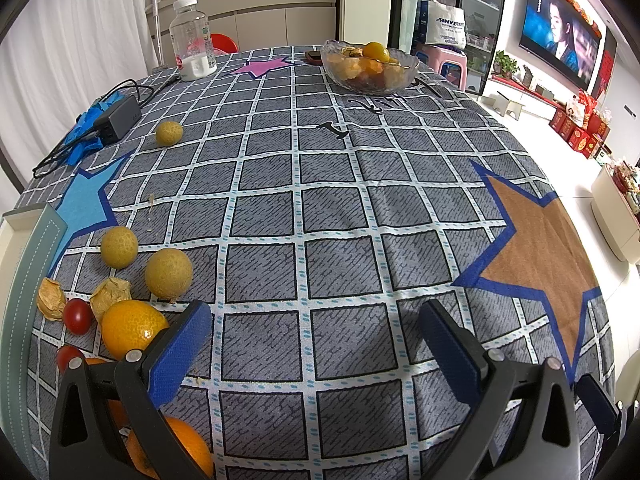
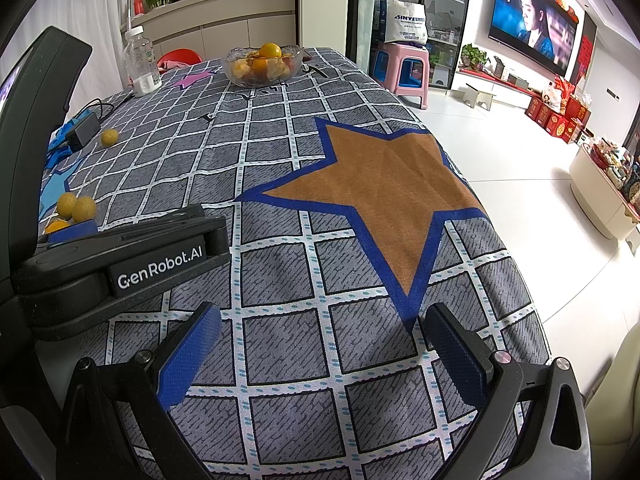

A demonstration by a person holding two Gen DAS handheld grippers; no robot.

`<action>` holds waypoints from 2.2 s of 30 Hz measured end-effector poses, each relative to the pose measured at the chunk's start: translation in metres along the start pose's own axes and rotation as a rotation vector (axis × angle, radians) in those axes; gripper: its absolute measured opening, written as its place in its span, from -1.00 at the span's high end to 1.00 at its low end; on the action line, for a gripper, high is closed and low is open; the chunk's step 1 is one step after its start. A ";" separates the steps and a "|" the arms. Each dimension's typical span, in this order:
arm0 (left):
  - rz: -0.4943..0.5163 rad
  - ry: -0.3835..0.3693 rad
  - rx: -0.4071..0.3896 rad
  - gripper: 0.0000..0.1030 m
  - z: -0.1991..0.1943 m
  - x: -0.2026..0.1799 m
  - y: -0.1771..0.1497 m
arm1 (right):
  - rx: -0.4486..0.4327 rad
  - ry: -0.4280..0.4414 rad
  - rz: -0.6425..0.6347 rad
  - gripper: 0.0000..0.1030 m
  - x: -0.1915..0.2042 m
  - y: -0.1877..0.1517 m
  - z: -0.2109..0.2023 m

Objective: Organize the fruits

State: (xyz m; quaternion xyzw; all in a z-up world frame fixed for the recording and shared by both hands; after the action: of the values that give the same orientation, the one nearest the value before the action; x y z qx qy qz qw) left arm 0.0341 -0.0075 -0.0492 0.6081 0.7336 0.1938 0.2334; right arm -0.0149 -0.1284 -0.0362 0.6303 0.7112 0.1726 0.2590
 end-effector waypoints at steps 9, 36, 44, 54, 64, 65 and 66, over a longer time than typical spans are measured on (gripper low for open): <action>0.000 0.000 0.000 -0.99 0.000 0.000 0.000 | 0.000 0.000 0.000 -0.99 0.000 0.000 0.000; -0.020 0.019 -0.013 -1.00 -0.058 0.151 -0.061 | 0.000 0.000 0.000 -0.99 0.000 0.000 0.000; 0.020 -0.012 0.033 -1.00 -0.057 0.151 -0.057 | 0.000 0.000 0.000 -0.99 0.000 0.000 0.000; 0.087 -0.068 -0.005 0.38 -0.074 0.129 -0.058 | 0.001 0.001 0.002 -0.99 0.001 0.000 0.001; 0.088 -0.091 -0.051 0.55 -0.093 0.153 -0.074 | -0.053 0.137 -0.022 -0.99 0.024 -0.001 -0.015; 0.090 -0.088 -0.055 0.55 -0.094 0.156 -0.075 | -0.070 0.168 -0.033 -0.99 0.034 0.000 -0.020; 0.089 -0.086 -0.057 0.55 -0.095 0.158 -0.076 | -0.083 0.201 -0.057 -0.99 0.046 0.002 -0.025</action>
State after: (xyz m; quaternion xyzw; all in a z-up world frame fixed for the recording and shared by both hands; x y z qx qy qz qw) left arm -0.1059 0.1332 -0.0318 0.6410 0.6892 0.1986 0.2734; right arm -0.0316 -0.0807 -0.0219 0.5780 0.7435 0.2569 0.2171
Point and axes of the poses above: each gripper's, at about its wrist camera, not at the fingertips, and z roughly the way its jaws point, x to its left, y to its top, the point moved 6 cm from there along z, roughly the way its jaws point, and after that the axes turned 11 degrees about -z, right-handed, at the moved point
